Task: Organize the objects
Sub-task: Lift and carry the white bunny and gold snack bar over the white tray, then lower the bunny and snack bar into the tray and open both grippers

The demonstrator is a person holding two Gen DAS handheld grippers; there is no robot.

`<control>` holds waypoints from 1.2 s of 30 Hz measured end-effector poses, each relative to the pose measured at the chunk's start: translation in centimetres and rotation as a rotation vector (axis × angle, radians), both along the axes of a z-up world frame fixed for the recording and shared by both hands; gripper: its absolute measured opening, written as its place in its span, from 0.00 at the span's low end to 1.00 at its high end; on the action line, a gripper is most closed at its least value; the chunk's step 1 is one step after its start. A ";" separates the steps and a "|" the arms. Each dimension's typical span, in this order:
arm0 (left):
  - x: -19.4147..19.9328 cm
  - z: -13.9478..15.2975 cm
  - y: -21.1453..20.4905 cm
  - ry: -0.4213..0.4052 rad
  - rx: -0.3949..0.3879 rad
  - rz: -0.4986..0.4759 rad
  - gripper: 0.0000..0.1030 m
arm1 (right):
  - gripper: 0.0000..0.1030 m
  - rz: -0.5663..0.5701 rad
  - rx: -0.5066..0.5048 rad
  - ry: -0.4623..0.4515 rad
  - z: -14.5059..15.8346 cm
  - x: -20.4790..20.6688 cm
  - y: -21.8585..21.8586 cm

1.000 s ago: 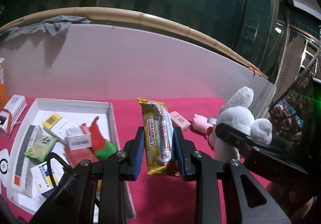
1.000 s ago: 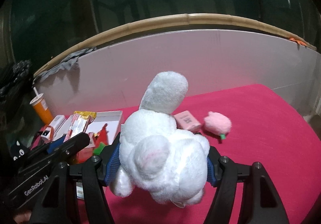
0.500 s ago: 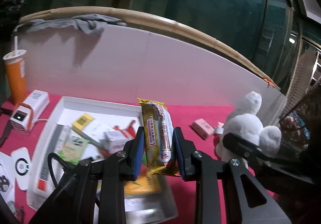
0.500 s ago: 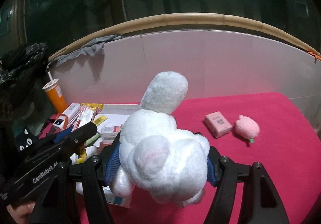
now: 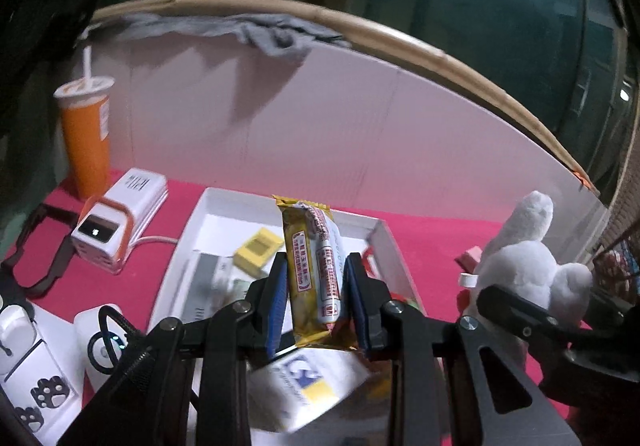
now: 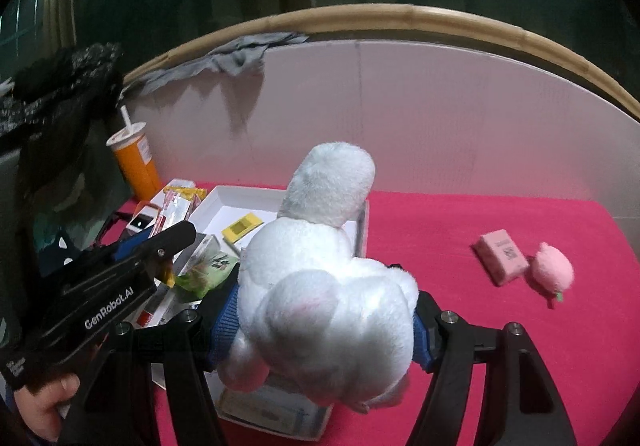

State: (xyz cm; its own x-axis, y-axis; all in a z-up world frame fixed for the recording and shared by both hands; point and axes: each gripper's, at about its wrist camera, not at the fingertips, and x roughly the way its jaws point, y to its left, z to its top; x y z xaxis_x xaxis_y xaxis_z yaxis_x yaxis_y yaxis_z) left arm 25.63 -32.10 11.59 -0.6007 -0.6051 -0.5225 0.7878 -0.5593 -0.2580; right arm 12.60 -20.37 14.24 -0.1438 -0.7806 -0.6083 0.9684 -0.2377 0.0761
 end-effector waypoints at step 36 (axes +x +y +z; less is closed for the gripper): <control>-0.5 -1.7 -1.2 -0.013 0.102 -0.003 0.99 | 0.93 -0.017 0.039 -0.050 -3.5 -1.2 -2.4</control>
State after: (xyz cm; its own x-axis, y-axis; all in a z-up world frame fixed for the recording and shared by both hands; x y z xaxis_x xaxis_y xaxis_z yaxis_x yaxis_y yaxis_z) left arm 25.09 -33.32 9.84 -0.5954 -0.5465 -0.5889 0.7897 -0.5330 -0.3037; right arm 11.41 -22.77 10.69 -0.1253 -0.7541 -0.6447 0.9595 -0.2574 0.1146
